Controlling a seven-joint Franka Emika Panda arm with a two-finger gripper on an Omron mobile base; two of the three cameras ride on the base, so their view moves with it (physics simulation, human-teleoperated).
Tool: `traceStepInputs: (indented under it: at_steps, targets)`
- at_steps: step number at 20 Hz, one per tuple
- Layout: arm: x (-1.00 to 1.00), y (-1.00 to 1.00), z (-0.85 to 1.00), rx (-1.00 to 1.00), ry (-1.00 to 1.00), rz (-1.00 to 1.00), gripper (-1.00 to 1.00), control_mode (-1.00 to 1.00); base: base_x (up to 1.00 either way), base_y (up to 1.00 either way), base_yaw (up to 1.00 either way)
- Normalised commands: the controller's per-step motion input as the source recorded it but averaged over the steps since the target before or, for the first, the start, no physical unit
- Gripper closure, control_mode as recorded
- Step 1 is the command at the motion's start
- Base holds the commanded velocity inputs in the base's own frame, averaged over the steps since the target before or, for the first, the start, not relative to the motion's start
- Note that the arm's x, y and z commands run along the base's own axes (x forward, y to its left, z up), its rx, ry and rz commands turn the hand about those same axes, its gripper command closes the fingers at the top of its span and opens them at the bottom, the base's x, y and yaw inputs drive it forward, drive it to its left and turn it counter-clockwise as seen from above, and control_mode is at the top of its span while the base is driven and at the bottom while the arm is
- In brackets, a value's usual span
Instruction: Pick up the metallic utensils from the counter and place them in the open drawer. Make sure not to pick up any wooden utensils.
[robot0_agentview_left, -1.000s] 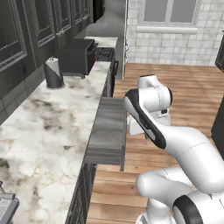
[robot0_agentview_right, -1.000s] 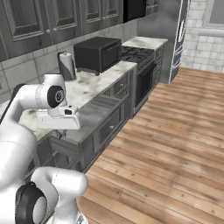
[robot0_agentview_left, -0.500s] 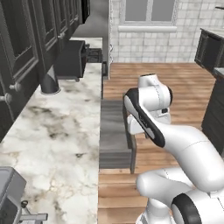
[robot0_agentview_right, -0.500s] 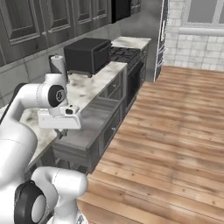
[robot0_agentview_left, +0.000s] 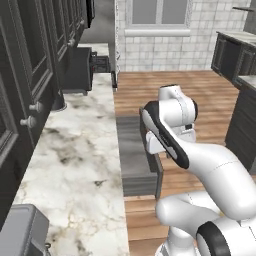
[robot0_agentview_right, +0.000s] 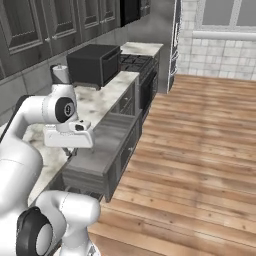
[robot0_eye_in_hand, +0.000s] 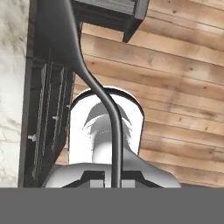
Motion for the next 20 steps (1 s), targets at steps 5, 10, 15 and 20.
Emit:
traceStepInputs:
  at_steps: [5, 10, 15, 20]
  targets:
    - [0.0, 0.0, 0.0, 0.0, 0.0, 0.0, 1.0, 1.0, 0.52, 0.01, -0.02]
    - [0.0, 0.0, 0.0, 0.0, 0.0, 0.0, 1.0, 1.0, 0.44, 0.07, 0.0]
    - [0.2, 0.1, -0.15, 0.0, 0.0, 0.0, 1.0, -1.0, 0.13, 0.09, 0.0]
    - [0.4, 0.2, -0.45, 0.0, 0.0, 0.0, 1.0, -1.0, 0.0, 0.0, 0.0]
